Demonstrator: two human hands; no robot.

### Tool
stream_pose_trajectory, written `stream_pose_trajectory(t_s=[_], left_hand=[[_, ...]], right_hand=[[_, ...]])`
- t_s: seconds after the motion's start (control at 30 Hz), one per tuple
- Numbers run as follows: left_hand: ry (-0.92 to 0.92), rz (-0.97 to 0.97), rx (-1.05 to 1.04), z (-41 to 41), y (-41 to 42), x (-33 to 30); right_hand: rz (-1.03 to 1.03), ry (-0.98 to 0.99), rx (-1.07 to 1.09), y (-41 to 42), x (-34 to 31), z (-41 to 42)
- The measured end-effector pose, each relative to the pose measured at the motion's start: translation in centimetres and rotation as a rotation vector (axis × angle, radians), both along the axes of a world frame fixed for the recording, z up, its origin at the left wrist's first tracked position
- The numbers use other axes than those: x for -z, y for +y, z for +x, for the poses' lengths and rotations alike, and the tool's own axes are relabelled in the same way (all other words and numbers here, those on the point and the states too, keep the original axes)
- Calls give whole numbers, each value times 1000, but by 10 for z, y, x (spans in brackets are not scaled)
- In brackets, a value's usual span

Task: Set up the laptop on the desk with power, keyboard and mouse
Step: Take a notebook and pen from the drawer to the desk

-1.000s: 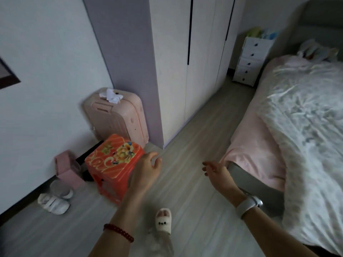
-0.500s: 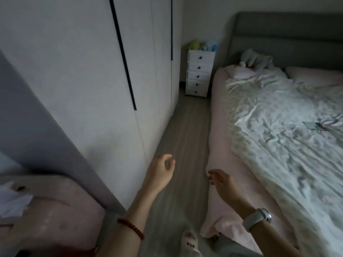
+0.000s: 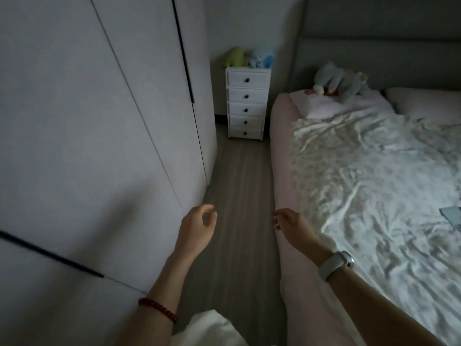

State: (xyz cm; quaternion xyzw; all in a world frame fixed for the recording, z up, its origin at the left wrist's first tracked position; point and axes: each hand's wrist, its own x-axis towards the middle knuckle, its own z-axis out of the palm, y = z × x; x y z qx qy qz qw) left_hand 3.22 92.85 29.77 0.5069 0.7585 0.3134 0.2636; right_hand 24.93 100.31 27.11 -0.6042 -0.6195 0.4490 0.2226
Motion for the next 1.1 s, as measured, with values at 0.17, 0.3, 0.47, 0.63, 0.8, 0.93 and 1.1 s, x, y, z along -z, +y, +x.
stream_pose_trajectory(t_s=[0.17, 0.3, 0.47, 0.63, 0.8, 0.93, 1.1], left_hand=[[26, -13, -17, -50, 143, 25], [-2, -30, -29, -94, 286, 41], [-18, -27, 7, -118, 473, 25], [4, -17, 166, -111, 649, 24], [31, -42, 169, -119, 801, 50], [43, -93, 136, -135, 919, 61], [18, -96, 82, -168, 1031, 68]], right_hand=[[-39, -6, -50, 151, 25, -48], [-102, 10, -13, 292, 37, -87], [-109, 20, 47, 451, 11, -105], [-76, -10, 180, 599, 2, -96], [-95, -3, 223, 755, 27, -99], [-153, -44, 220, 888, 45, -114], [-218, -39, 175, 1025, 64, -170]])
